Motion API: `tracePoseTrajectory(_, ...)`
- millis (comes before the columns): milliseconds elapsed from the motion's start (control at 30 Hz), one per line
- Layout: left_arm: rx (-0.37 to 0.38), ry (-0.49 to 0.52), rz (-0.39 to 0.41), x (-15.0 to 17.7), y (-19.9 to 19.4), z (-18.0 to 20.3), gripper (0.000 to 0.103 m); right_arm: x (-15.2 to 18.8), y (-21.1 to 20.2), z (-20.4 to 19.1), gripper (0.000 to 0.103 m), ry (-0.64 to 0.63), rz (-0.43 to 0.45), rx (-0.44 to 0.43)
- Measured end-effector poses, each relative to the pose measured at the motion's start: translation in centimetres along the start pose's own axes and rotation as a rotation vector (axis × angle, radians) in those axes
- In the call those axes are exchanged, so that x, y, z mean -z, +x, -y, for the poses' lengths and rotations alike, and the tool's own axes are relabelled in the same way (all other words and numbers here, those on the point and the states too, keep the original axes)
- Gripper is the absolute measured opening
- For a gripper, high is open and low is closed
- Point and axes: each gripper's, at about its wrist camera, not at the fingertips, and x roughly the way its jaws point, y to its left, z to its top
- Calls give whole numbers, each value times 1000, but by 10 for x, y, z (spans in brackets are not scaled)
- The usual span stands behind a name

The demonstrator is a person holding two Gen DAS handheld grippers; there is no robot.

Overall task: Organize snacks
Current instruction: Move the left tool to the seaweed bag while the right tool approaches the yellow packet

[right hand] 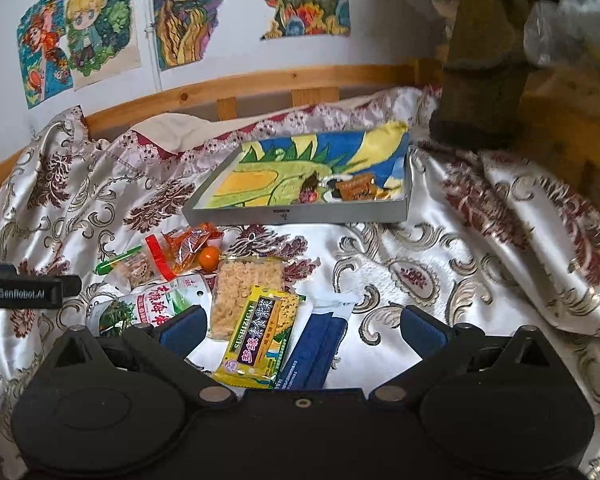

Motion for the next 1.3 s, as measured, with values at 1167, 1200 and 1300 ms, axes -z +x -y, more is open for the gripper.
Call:
tracePoseTrajectory(1167,438,486,-126,10,103,36,87,-1,112,-4,74,39,-260,-217)
tracePoseTrajectory(1200,427,488,-130,10,104,36,84,-1,114,-6,71,33,-263,-219)
tracePoseTrajectory(1300,427,495,-139,9,103,38,82,0,117,-11,70,7,-257,-220)
